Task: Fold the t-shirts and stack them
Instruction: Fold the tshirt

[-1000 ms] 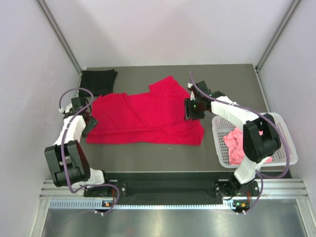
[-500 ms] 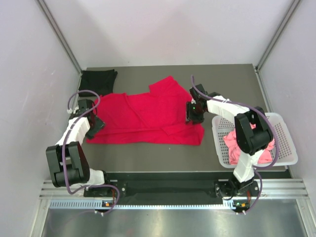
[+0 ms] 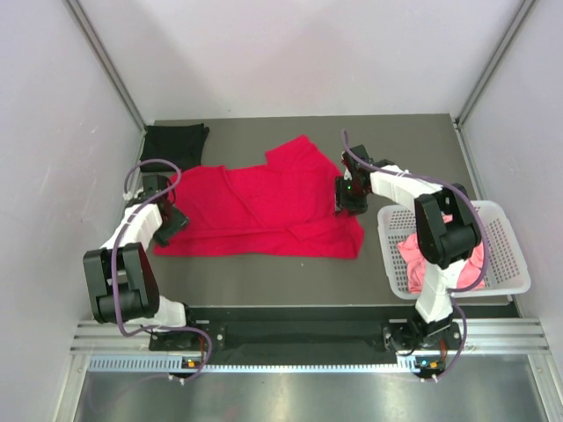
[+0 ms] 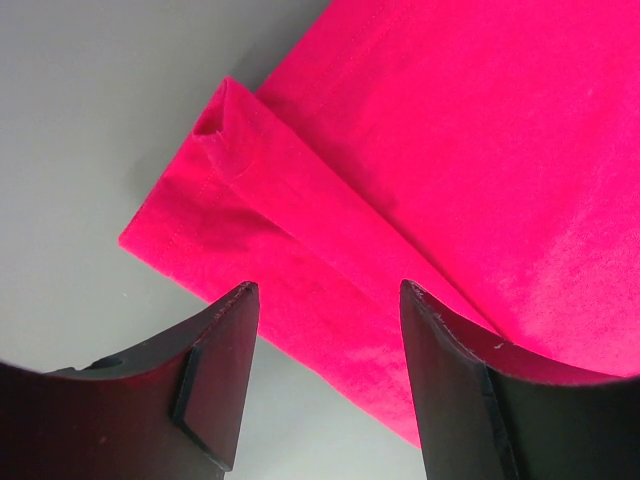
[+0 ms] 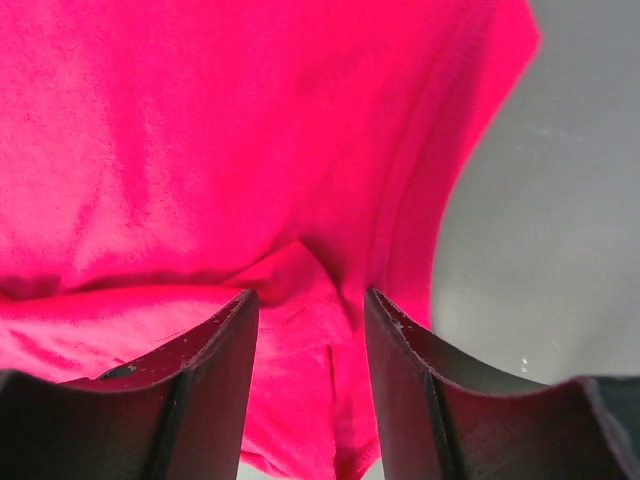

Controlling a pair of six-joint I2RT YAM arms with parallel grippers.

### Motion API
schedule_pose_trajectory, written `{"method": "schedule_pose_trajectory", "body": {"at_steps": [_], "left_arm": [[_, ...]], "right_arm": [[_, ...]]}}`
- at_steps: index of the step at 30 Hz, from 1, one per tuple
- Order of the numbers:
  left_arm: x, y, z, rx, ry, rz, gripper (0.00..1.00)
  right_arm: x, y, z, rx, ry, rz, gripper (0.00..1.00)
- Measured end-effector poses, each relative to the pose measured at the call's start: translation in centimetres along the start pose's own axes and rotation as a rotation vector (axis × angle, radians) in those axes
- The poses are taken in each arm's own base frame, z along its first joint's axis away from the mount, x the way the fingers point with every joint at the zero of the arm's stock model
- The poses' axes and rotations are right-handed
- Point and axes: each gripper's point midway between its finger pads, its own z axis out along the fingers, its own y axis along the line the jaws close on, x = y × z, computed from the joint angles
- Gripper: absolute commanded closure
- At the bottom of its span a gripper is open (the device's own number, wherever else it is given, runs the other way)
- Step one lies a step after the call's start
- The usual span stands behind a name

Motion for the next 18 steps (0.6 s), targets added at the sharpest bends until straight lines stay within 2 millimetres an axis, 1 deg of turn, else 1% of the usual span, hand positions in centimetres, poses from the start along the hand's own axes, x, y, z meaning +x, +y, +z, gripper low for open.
{"method": "schedule_pose_trajectory", "body": {"at_steps": [4,12,15,18], "left_arm": [[-0.09,-0.08,0.28,-0.009,0.007,0.002,0.37],[-0.6,-0.23,0.15,-0.019,0.006,0.003,0.37],[-0.76,-0.18,0.14,-0.024,0.001,0.003,0.37],[-0.62,-0.12,0.37,-0.031,0.009,0.006,0.37]], "right_arm": [[0.11,0.28,0.54,-0.02,0.015,-0.017,0.55],[0.57,0.59,0.78,-0.043,0.038,-0.022,0.64],[0.61,0.56,0.77,-0.042,0.039,-0.022,0.63],[0.77,0.4,0.73,-0.034,0.045,-0.021,0.59]]}}
